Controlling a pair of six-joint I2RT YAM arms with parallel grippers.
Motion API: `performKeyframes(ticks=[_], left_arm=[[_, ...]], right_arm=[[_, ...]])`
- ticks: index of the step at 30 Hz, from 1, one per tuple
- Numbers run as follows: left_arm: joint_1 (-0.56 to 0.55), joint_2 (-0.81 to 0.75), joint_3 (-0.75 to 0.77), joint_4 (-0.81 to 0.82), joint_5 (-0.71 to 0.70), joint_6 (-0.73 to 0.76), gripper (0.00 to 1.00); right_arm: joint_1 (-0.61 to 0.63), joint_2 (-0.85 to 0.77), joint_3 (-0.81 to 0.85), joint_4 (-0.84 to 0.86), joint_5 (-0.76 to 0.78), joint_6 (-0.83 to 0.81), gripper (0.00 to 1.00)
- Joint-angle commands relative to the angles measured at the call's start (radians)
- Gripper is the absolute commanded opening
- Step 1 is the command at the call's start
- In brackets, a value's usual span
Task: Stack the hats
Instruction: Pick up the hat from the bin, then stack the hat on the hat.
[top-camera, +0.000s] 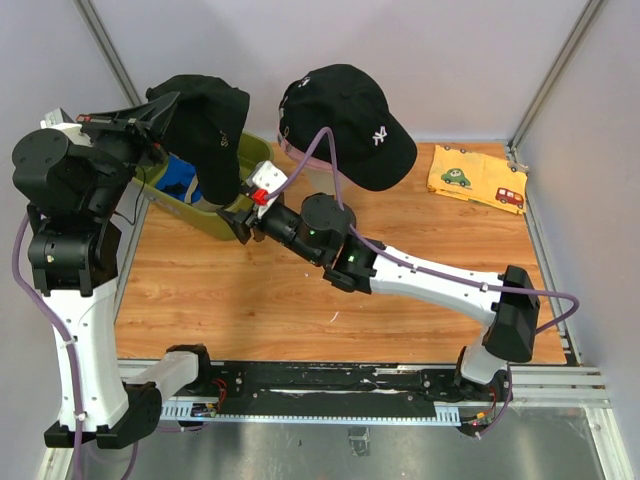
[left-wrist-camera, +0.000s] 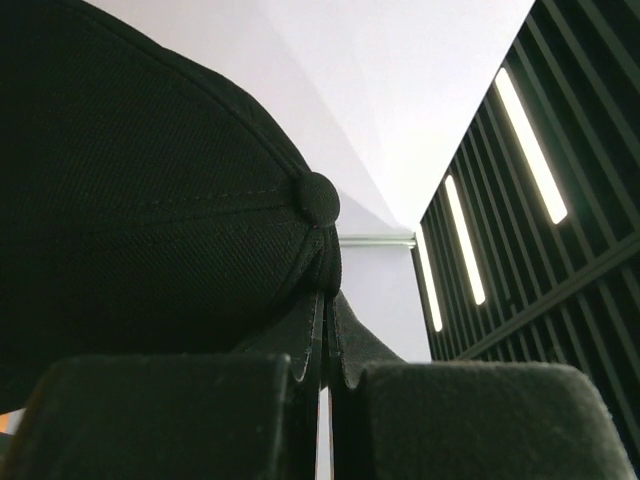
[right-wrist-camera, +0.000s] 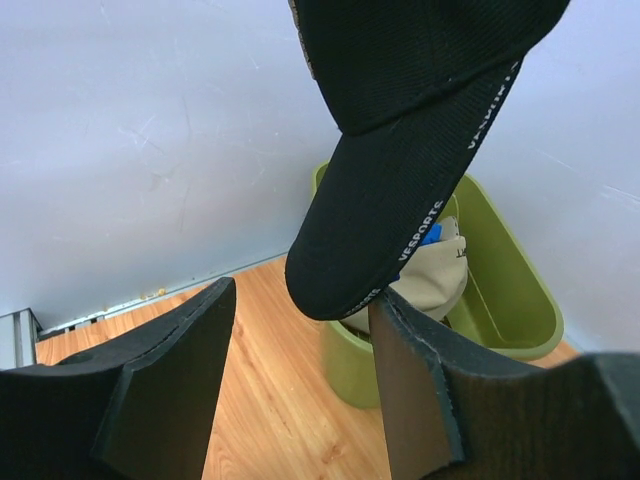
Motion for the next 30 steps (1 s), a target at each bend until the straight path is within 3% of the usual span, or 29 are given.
performKeyframes(ticks=[1,16,22,30], left_arm=[[0.008,-0.009,0.026,0.037,0.059,-0.041,0.0],[0.007,-0.013,0.08,0.028,0.124,-0.09,0.01],[0.008,-0.018,0.066,0.051,0.122,-0.104,0.01],[0.007,-0.021,-0.007,0.145,0.04,-0.098,0.0]], right_arm=[[0.014,0.023,0.039,0.078,0.002,-0.006,0.57],[0.014,0.079,0.081,0.157,0.046,0.004,0.53],[0.014,0.066,0.078,0.15,0.022,0.038,0.23],[0.005,-0.022,0.058,0.086,-0.014,0.129,0.06]])
